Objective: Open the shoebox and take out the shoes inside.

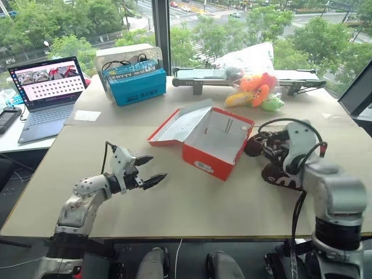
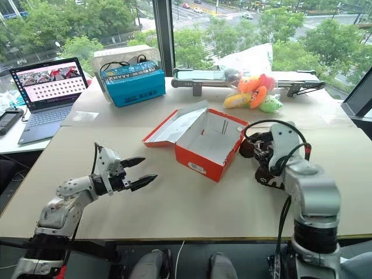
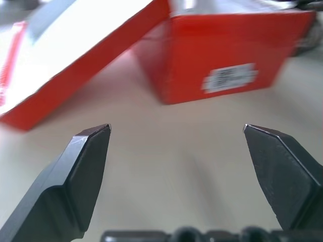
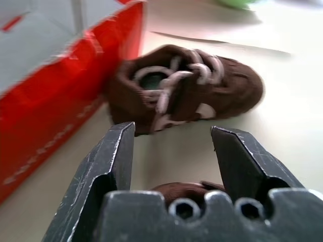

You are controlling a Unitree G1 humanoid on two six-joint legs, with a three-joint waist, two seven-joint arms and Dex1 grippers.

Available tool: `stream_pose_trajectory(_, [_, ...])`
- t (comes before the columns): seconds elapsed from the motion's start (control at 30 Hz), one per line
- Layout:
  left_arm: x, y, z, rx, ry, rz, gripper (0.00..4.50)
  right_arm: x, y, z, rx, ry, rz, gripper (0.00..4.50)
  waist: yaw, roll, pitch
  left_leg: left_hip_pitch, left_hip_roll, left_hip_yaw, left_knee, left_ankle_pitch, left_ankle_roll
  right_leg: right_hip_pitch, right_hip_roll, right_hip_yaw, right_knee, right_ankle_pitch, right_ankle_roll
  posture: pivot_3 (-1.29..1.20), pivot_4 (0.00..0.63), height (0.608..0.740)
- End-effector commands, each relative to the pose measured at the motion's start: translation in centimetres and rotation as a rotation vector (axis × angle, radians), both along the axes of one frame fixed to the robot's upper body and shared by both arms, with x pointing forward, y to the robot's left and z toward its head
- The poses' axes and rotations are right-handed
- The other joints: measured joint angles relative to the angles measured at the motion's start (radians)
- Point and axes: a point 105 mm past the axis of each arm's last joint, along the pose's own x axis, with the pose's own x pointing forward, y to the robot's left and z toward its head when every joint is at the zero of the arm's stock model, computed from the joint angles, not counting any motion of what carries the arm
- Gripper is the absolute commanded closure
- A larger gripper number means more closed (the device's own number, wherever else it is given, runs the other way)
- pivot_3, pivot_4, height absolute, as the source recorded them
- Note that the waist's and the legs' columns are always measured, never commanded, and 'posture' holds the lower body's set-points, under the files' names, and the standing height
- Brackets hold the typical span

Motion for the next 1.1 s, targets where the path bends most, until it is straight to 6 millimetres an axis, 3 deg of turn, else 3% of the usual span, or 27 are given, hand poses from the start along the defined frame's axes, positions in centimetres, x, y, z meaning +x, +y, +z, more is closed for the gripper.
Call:
stream_pose_trajectory(0.03, [1.0, 2.4, 0.0, -0.009, -0.069, 0.225, 0.0, -0.6, -0.1, 2.0, 0.006, -0.163, -0.011, 1.58, -0.001, 0.0, 0.0, 0.0, 0.0, 0.0, 0.001, 0.0, 0.0, 0.0, 0.0, 0.0, 0.0, 0.0, 0.0, 0.0, 0.15, 0.736])
stream_pose_trajectory(0.33, [1.7, 4.5, -1.1, -0.061, -0.094, 0.495, 0.0, -2.6, 4.3, 4.0, 0.044, -0.302, 0.217, 1.58, -0.004, 0.0, 0.0, 0.001, 0.001, -0.002, 0.0, 0.0, 0.0, 0.0, 0.002, 0.0, 0.001, 0.0, 0.0, 0.0, 0.15, 0.736])
stream_pose_trajectory(0.63, [2.3, 4.5, -1.2, -0.089, -0.109, 0.557, 0.0, -2.6, 1.9, 0.6, 0.036, -0.256, 0.082, 1.58, -0.003, 0.0, 0.0, 0.001, 0.001, -0.004, -0.001, 0.0, 0.0, 0.0, 0.0, -0.002, 0.0, 0.0, 0.0, 0.0, 0.15, 0.736])
stream_pose_trajectory(1.1, [2.4, 3.9, -0.7, -0.155, -0.115, 0.527, 0.0, -2.4, 1.5, 0.1, 0.039, -0.277, 0.064, 1.58, -0.004, 0.0, 0.0, 0.001, 0.001, -0.005, -0.002, 0.0, 0.0, 0.0, 0.001, -0.002, 0.0, 0.0, 0.0, 0.0, 0.15, 0.736])
